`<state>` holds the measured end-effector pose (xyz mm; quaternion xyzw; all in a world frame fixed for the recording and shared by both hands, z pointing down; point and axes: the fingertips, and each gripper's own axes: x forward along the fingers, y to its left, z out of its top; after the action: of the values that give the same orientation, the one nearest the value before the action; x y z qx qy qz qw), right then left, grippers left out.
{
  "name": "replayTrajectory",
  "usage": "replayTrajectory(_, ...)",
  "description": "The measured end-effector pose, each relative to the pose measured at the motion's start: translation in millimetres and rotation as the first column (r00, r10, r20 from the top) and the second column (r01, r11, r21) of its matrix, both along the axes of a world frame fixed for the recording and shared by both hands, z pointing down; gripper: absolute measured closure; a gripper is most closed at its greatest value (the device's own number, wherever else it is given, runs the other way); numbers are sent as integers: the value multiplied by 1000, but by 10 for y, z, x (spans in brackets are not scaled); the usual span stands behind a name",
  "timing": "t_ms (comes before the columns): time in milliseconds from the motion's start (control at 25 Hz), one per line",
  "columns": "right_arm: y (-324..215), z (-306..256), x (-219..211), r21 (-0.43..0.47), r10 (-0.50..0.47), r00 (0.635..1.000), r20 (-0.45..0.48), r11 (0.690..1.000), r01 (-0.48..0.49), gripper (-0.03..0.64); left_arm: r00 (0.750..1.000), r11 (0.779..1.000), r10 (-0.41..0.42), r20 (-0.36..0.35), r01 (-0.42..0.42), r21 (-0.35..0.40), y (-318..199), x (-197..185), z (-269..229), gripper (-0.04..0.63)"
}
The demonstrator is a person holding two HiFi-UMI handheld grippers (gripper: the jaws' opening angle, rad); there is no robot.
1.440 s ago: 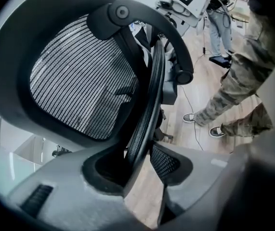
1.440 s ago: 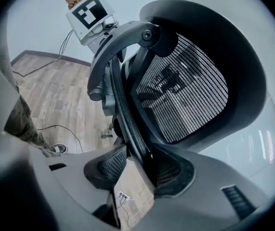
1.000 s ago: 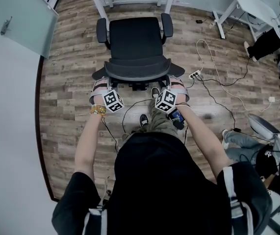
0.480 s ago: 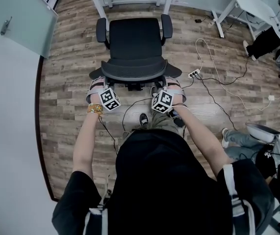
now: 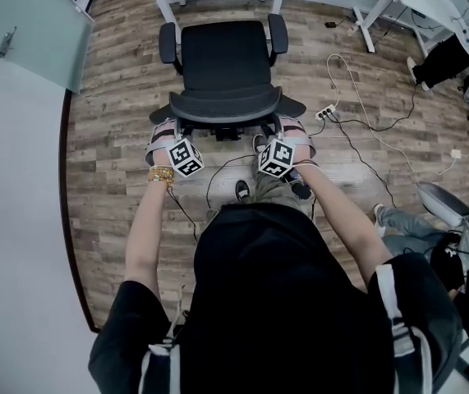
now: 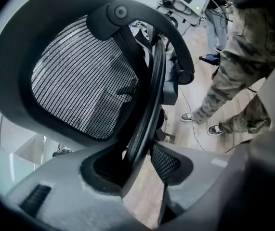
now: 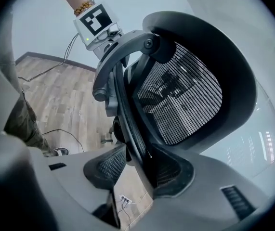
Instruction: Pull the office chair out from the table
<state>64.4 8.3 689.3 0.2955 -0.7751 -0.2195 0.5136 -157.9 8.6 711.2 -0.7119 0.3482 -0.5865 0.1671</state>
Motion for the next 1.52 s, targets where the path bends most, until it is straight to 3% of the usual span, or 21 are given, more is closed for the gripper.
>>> replayTrajectory(160, 9, -22, -14, -63, -43, 999, -5, 997, 42, 476, 997, 999, -33, -65, 35, 22, -15, -5, -67, 405)
replayTrajectory(320, 49, -171, 13, -151, -48, 997, 68, 987, 58, 486, 989, 998, -26, -145, 34, 52, 108, 69, -268, 399)
replayTrajectory(480, 159, -496, -34, -131, -76, 988, 134, 987, 93, 502, 974, 991, 9, -224, 23, 136, 314, 165, -638, 422)
replayTrajectory(600, 299, -803, -117, -115, -85, 974, 209, 987, 111, 502, 949, 982, 38, -313, 23, 189, 492, 299, -969, 436)
replayTrajectory(680, 451, -1034, -212, -146, -95, 950, 298, 979, 144, 507, 925, 972, 76, -373, 14, 233, 610, 424, -1223, 502)
replayTrajectory(760, 567, -1337, -341, -180, -90, 897, 434, 966, 184, 528, 885, 960, 104, -454, 31, 280, 650, 534, -1535, 515)
replayTrajectory(800, 583, -1496, -402, -182, -81, 864, 497, 964, 196, 534, 852, 953, 106, -512, 59, 297, 632, 572, -1699, 517)
replayTrajectory(880, 537, -1774, -498, -140, -77, 811, 579, 971, 192, 540, 759, 941, 92, -645, 145, 305, 535, 599, -2002, 518)
replayTrajectory(1000, 321, -2169, -583, -2, -81, 751, 655, 994, 109, 561, 588, 927, 69, -806, 261, 270, 301, 606, -2389, 518)
replayTrajectory(1080, 168, -2387, -622, 56, -71, 698, 713, 997, 44, 568, 515, 920, 74, -854, 296, 258, 141, 642, -2559, 522)
replayTrajectory(1200, -15, -2599, -655, 117, -57, 635, 770, 992, -53, 577, 468, 907, 101, -878, 318, 274, -24, 729, -2716, 528)
replayTrajectory(1320, -139, -2752, -648, 157, -48, 597, 801, 979, -132, 584, 436, 896, 130, -891, 334, 294, -144, 821, -2872, 535)
replayTrajectory(1520, -183, -2863, -599, 192, -53, 586, 809, 965, -179, 601, 427, 875, 166, -889, 353, 333, -236, 910, -3060, 541)
